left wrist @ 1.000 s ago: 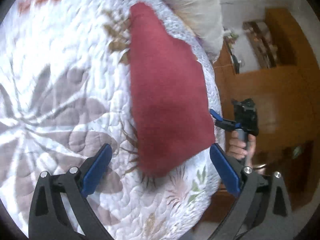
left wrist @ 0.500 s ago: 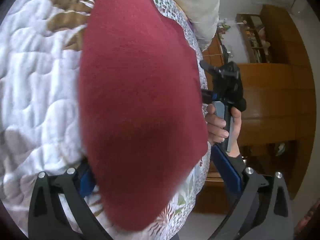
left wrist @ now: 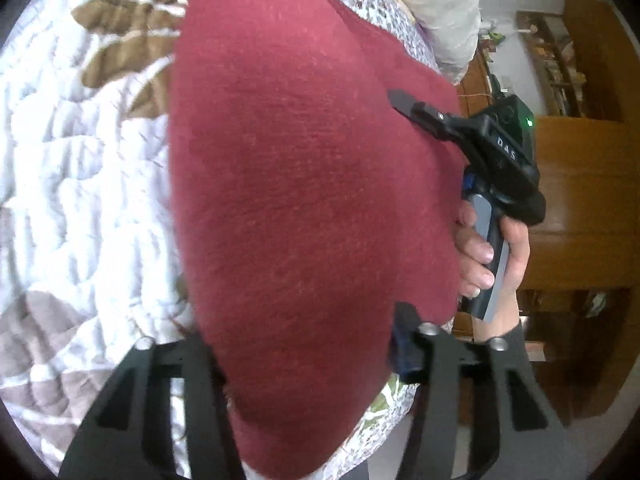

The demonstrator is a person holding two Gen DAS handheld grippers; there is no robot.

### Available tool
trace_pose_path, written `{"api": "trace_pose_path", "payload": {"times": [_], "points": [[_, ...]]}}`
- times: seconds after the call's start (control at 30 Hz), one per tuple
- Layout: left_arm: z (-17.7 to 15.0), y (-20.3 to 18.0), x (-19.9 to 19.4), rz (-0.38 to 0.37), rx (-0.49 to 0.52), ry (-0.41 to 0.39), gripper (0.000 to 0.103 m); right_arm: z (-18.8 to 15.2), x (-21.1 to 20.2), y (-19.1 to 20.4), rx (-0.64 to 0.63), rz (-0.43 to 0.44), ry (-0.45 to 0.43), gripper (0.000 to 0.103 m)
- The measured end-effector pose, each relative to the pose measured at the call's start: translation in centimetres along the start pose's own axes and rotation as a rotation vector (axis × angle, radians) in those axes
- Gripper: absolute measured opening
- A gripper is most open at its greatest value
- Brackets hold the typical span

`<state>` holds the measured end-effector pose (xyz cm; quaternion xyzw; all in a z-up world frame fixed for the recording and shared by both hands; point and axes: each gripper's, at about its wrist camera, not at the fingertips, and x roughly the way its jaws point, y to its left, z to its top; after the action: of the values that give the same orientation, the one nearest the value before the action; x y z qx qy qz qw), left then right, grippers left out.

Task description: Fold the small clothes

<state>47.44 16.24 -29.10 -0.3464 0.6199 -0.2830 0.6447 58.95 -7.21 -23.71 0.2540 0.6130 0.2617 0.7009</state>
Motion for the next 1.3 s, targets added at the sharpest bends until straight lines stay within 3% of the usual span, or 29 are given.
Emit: {"api": "trace_pose_path", "payload": {"times": [0.23, 0.43, 0.53, 0.63, 0.77, 0.8, 0.87, 0.9, 0.93, 0.97, 1.0, 1.1, 1.17, 1.23, 1.3], "points": [[-3.1, -1.3, -6.2, 0.000, 0.048, -0.047, 0.040, -2.5, -1.7, 5.9, -0.041, 0.022, -0.041, 0.042], [-11.4, 0.9, -15.4, 0.021, 0.078, -0.120, 0.040, -8.1, -0.1, 12.9, -0.098, 0.127, -0.013, 0.041], [-17.7, 4.0, -19.7, 0.037, 0.067, -0.181, 0.040, -12.1, 2.5, 16.3, -0.129, 0.203, 0.013, 0.041], [-22.1, 7.2, -21.6, 0.039, 0.028, -0.207, 0.040, -16.6, 6.8, 18.3, -0.125, 0.270, 0.069, 0.041], [-26.0, 12.3, -22.4, 0.049, -0.043, -0.213, 0.041, -20.8, 11.8, 18.2, -0.093, 0.256, 0.142, 0.043], [-26.3, 13.4, -22.2, 0.050, -0.054, -0.210, 0.046, -21.5, 12.7, 17.9, -0.091, 0.231, 0.146, 0.045], [-26.5, 15.5, -21.8, -0.010, -0.130, -0.212, 0.057, -22.1, 13.7, 17.0, -0.091, 0.158, 0.131, 0.068], [-26.6, 16.3, -22.0, -0.036, -0.166, -0.224, 0.058, -22.3, 13.4, 16.8, -0.082, 0.143, 0.125, 0.071], [-26.8, 16.3, -22.2, -0.049, -0.190, -0.237, 0.060, -22.1, 12.7, 16.9, -0.073, 0.117, 0.124, 0.081], [-27.1, 16.0, -23.1, -0.040, -0.200, -0.273, 0.068, -22.0, 11.9, 17.0, -0.067, 0.097, 0.115, 0.094], [-27.4, 15.7, -23.9, -0.007, -0.198, -0.311, 0.073, -21.7, 10.4, 17.1, -0.061, 0.074, 0.085, 0.097], [-30.0, 12.9, -28.0, 0.168, -0.111, -0.507, 0.074, -21.2, 5.3, 18.0, -0.107, 0.013, -0.037, 0.093], [-32.2, 10.7, -29.9, 0.157, -0.004, -0.588, 0.074, -21.6, 3.2, 19.3, -0.151, 0.031, -0.063, 0.072], [-33.9, 8.2, -30.0, 0.135, 0.097, -0.612, 0.074, -22.3, 3.1, 20.1, -0.206, -0.005, -0.056, 0.068], [-35.1, 6.1, -28.3, 0.145, 0.200, -0.580, 0.074, -22.9, 4.4, 20.4, -0.238, -0.064, -0.025, 0.066]]}}
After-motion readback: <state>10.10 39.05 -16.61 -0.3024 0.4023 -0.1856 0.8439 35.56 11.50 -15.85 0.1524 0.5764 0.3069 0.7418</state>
